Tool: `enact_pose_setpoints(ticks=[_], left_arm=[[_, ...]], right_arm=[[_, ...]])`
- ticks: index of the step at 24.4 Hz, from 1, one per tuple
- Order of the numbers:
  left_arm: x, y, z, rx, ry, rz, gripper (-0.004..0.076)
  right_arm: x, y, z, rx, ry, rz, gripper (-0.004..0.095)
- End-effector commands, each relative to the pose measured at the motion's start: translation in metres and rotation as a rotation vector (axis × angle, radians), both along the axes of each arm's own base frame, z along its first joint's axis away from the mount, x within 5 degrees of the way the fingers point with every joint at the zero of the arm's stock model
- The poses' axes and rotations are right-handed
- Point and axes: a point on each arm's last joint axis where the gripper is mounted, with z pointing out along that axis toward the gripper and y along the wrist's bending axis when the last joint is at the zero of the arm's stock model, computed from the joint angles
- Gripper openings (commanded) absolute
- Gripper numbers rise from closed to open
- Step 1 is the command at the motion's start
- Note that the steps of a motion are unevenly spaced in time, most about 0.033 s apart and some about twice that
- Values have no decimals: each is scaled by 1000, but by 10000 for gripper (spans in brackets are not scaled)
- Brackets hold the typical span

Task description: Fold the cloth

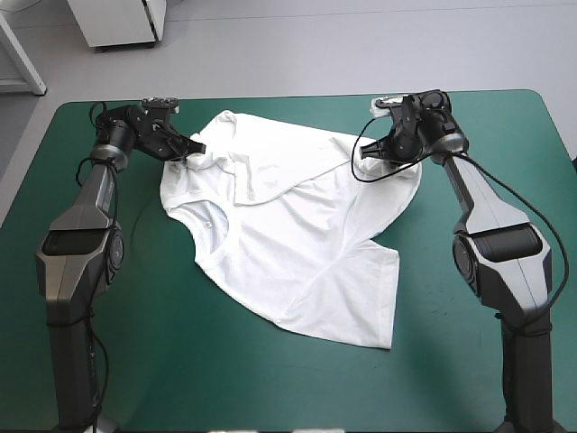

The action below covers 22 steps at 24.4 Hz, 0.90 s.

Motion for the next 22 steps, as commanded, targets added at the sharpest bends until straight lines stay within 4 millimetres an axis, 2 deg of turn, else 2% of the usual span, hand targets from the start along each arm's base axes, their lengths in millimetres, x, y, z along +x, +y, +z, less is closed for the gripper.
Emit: enact_pose_setpoints(ticks=[1,2,6,8,10,12,13,14,15,19,20,22], left_arm=[[-6,-4,45,-34,-104,-1,167],[-8,-4,44,-40,-84,-7,238],[-13,-5,52,-43,-62,-19,627],[-15,-6,64,-42,-71,-30,716],[-17,-6,80,-41,-107,-35,713],[-20,-6,98,-41,-147,-40,692],[-22,-7,109,-39,-168,-46,678],[-28,-7,130,-35,-203,-60,649],[-32,-8,139,-33,-209,-71,630],[-56,-11,185,-81,-255,-68,505],[-68,-13,203,-100,-295,-81,481],[-89,-14,233,-101,-358,-86,460]], right_arm=[[-8,-5,45,0,-121,23,52],[-9,-6,45,-10,-112,33,89],[-12,-6,50,-8,-86,20,348],[-14,-5,60,10,-103,21,474],[-16,-5,75,26,-139,21,539],[-18,-6,90,33,-176,21,544],[-20,-6,102,38,-210,22,538],[-27,-8,121,47,-261,24,530],[-32,-8,131,51,-283,24,523],[-69,-12,187,126,-394,40,480],[-84,-11,204,156,-425,56,460],[-107,-12,220,195,-436,78,430]])
